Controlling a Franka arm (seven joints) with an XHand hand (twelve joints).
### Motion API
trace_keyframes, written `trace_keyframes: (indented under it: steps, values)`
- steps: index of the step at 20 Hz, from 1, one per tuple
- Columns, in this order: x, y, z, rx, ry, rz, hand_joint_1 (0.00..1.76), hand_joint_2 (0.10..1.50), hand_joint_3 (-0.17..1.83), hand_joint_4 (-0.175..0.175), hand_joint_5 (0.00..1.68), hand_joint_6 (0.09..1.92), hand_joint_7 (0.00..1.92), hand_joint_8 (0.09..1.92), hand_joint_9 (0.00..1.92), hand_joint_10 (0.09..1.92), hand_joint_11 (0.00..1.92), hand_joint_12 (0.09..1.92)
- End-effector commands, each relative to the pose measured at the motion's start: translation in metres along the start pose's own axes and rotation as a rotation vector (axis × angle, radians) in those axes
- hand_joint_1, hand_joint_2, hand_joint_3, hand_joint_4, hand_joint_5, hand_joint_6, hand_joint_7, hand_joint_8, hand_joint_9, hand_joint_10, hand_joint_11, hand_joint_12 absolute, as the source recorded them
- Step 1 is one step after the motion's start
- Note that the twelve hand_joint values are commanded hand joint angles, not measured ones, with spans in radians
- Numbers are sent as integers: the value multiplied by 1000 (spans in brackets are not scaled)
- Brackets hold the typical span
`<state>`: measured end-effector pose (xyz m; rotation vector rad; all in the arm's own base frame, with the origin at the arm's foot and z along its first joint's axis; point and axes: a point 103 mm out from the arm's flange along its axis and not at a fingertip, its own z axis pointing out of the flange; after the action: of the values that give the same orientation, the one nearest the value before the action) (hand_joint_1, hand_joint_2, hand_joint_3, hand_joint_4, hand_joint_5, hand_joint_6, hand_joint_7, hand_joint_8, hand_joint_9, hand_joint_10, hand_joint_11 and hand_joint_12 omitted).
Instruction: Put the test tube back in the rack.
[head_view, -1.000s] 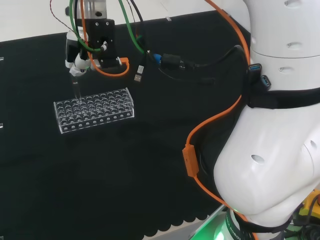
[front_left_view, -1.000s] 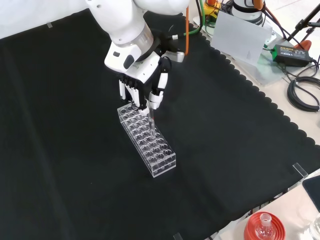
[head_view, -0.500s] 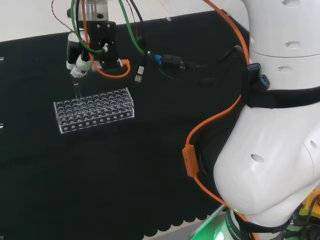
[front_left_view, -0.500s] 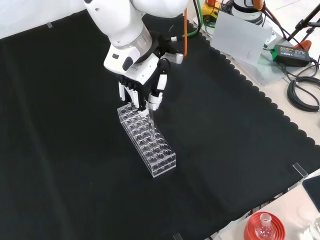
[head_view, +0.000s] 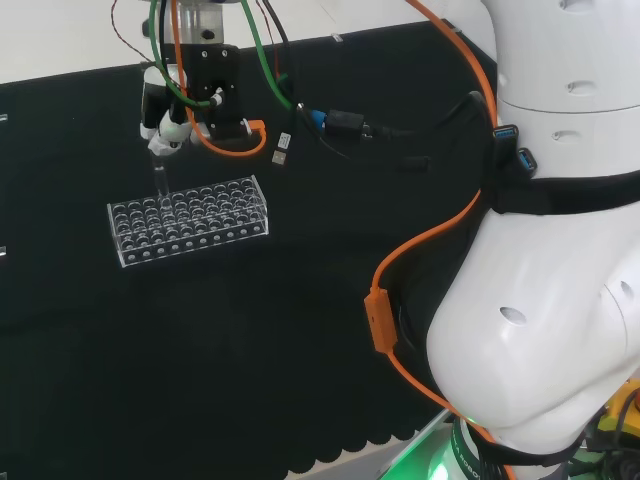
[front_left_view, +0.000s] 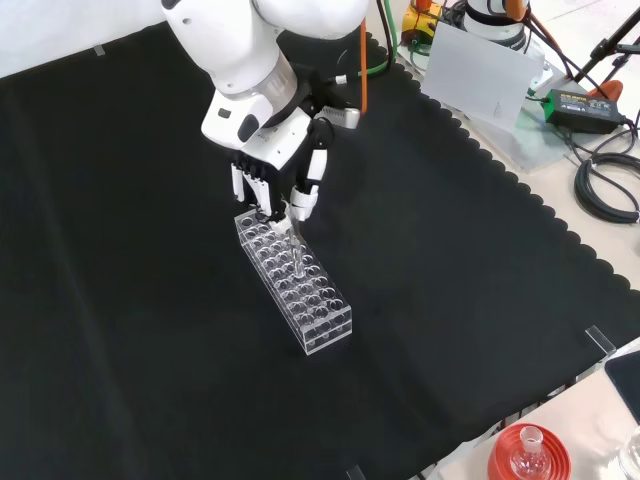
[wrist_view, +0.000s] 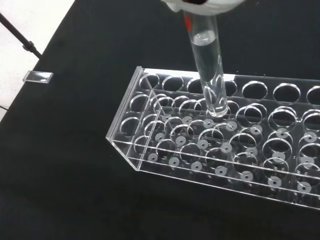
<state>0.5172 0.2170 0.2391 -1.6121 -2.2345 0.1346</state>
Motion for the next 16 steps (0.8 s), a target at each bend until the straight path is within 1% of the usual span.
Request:
trace_keyframes:
  steps: [1, 5, 9, 16]
  values:
    - [-2, 1, 0, -2, 11, 1, 1424, 1025, -175, -175, 1344, 372, 1426, 539, 1437, 87, 923, 1146]
    - [-3, 1, 1, 0, 10, 0, 1424, 1025, -175, -175, 1344, 372, 1426, 539, 1438, 87, 922, 1146]
    - [-3, 1, 2, 4, 6, -3, 1427, 1023, -175, -175, 1335, 284, 1470, 508, 1455, 87, 922, 1147]
    - [0, 1, 4, 0, 10, -9, 1428, 1022, -175, -175, 1338, 269, 1475, 502, 1457, 87, 922, 1147]
